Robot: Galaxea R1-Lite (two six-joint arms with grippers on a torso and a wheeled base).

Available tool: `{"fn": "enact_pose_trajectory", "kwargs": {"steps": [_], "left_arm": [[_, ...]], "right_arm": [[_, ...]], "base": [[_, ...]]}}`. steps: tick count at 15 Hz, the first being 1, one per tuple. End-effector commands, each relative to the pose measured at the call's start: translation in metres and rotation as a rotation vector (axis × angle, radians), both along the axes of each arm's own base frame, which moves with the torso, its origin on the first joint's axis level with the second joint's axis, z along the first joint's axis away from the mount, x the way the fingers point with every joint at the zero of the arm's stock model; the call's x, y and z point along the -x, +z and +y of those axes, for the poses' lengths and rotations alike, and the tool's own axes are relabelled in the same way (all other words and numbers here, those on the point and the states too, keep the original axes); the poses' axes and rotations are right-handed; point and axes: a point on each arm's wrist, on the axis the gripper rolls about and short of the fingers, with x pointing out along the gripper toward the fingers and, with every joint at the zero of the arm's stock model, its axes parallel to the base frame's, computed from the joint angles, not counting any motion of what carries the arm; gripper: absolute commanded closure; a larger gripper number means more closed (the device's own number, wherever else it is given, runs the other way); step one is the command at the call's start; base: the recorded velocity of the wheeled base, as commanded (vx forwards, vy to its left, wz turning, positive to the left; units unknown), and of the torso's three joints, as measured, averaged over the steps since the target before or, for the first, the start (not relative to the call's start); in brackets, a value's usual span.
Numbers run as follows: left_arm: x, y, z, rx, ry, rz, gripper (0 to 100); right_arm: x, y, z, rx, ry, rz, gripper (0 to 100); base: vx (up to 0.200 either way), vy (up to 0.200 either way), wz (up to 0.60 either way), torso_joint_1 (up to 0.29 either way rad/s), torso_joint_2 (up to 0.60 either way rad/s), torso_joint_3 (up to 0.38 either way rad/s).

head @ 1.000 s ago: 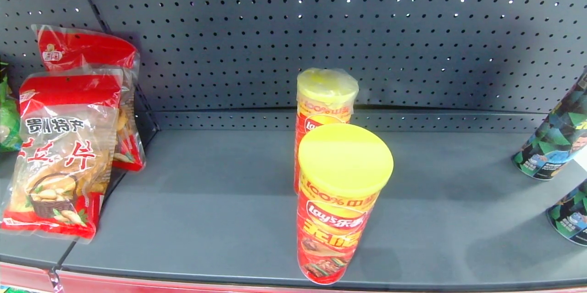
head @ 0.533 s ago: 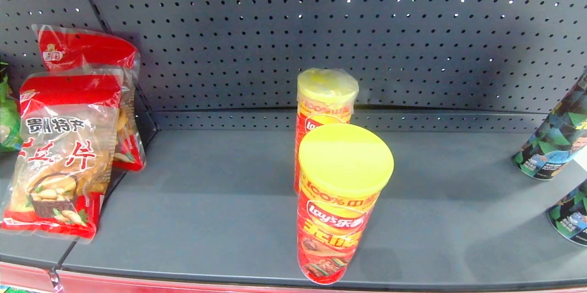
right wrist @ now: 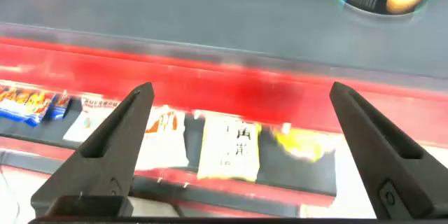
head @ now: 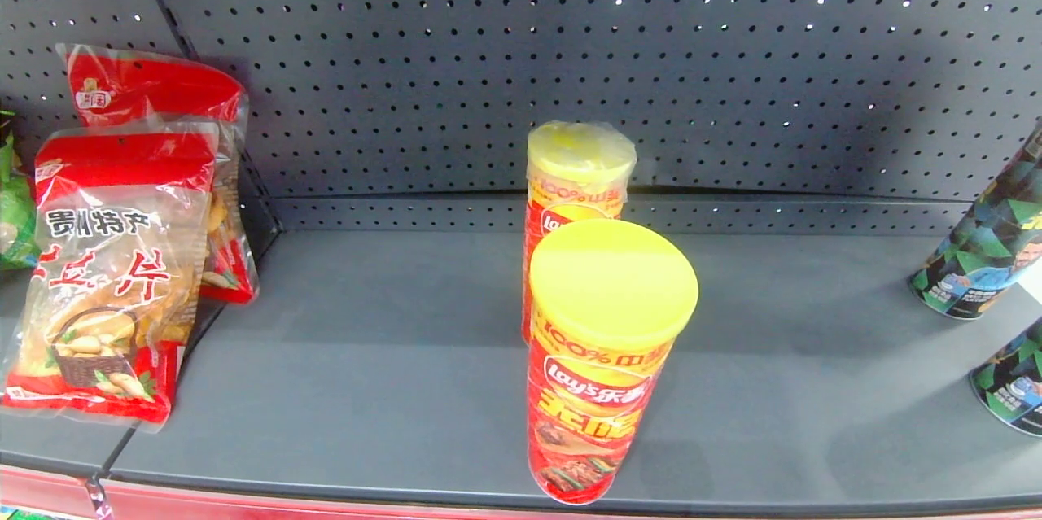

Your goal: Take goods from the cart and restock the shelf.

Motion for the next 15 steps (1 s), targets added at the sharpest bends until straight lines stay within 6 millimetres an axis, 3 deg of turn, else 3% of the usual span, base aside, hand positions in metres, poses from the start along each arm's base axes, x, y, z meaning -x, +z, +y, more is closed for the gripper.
{"fn": "enact_pose_trajectory", "kwargs": {"steps": [1,15], "left_arm": [[0.0,0.0,0.0,0.0,0.001,0.001,0],[0.0,0.0,0.0,0.0,0.001,0.003,0]], "right_arm": [[0.002,0.0,0.0,0.0,-0.01,-0.022,0],[0.022,-0.003,-0.004,-0.077,-0.187,-0.21,0]], "base": [[0.0,0.0,0.0,0.0,0.0,0.0],[0.0,0.0,0.0,0.0,0.0,0.0]]}}
